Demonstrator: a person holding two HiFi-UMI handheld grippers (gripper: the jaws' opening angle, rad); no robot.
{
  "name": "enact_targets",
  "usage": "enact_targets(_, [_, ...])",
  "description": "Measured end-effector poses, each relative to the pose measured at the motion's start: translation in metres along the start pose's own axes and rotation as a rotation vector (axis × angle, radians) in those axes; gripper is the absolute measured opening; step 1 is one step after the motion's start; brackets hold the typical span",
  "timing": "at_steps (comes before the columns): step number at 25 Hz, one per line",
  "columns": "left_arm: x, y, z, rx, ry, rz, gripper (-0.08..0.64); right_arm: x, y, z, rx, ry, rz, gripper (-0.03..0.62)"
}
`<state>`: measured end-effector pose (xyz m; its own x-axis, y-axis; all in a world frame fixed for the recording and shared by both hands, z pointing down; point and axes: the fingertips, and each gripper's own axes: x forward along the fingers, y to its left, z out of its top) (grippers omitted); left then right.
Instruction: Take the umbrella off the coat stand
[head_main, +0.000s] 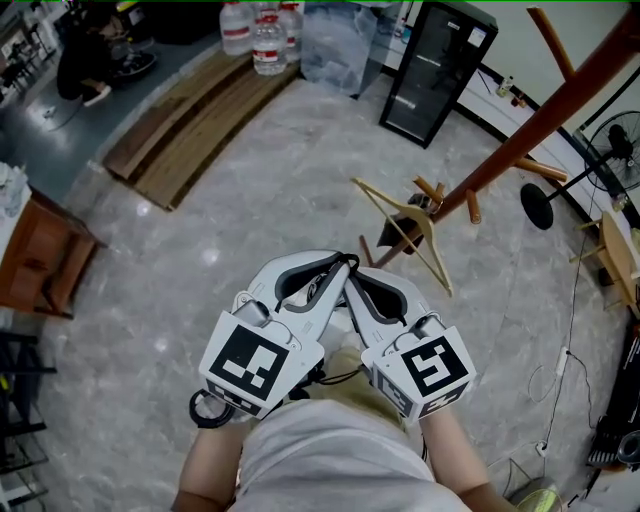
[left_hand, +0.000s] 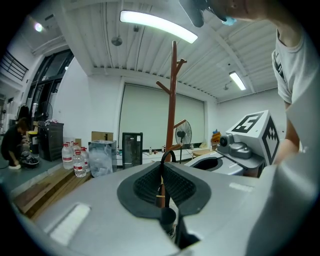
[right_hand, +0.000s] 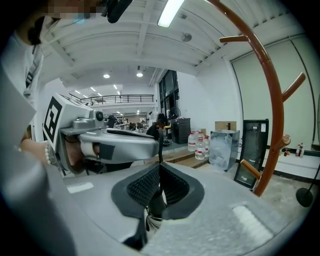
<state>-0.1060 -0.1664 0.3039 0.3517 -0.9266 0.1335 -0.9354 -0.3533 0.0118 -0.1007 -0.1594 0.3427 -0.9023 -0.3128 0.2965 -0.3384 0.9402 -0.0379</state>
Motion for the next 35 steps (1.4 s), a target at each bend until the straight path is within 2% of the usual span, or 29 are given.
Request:
enact_targets(12, [-0.024,-0.007,0.000,0.009,-0.013,0.007,0.025,-0.007,0.024,-0.001,0.000,-0.008,0.001,0.003])
enact_targets(35, [-0.026,-0.023,0.001,0.020,-0.030,-0.093,0.025,-0.022,0.024,-0.003,0.022,-0.014,-0.107,0.003])
